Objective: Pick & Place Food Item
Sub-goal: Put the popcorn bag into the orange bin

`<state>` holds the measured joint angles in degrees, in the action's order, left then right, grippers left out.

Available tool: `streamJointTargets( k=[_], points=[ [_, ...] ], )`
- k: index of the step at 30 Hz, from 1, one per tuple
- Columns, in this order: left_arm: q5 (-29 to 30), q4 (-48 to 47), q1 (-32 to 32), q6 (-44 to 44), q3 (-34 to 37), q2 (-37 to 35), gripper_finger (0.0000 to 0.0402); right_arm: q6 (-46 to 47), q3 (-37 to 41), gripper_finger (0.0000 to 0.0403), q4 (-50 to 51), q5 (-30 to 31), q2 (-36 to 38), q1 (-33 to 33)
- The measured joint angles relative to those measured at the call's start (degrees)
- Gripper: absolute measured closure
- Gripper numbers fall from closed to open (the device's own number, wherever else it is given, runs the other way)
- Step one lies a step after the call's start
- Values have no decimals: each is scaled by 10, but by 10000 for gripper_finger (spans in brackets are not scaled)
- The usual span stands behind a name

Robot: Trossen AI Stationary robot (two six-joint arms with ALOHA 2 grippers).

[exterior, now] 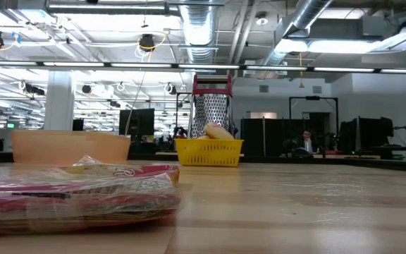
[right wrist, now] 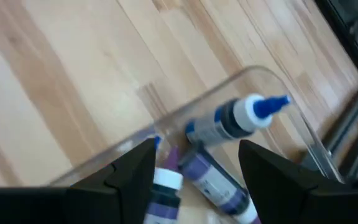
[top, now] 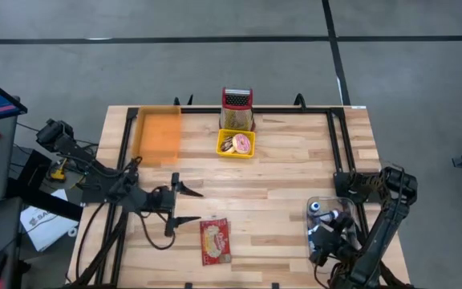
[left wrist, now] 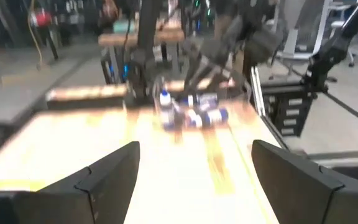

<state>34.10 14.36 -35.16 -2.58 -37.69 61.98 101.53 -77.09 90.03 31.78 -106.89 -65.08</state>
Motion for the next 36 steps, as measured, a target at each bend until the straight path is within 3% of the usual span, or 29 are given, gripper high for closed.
streamJointTargets(
  k=[5,9,13,16,23,29,36],
  points=[
    [-28,-97,0,-125,0,0,99,-36,-43,183,0,63,0,7],
    [-48,-187,0,-231,0,0,99,-89,-94,188,-24,175,0,17],
    [-62,-158,-12,-304,45,0,99,-151,-124,194,-93,284,1,23],
    [-76,-115,-17,-407,103,0,99,-191,-135,199,-131,285,1,32],
    [-31,-3,-5,-586,213,0,113,-227,-142,209,-159,281,1,64],
    [-61,-2,13,-650,239,0,146,-258,-142,216,-180,265,1,79],
    [-79,11,16,-654,239,6,181,-285,-142,221,-209,263,1,83]
  ],
)
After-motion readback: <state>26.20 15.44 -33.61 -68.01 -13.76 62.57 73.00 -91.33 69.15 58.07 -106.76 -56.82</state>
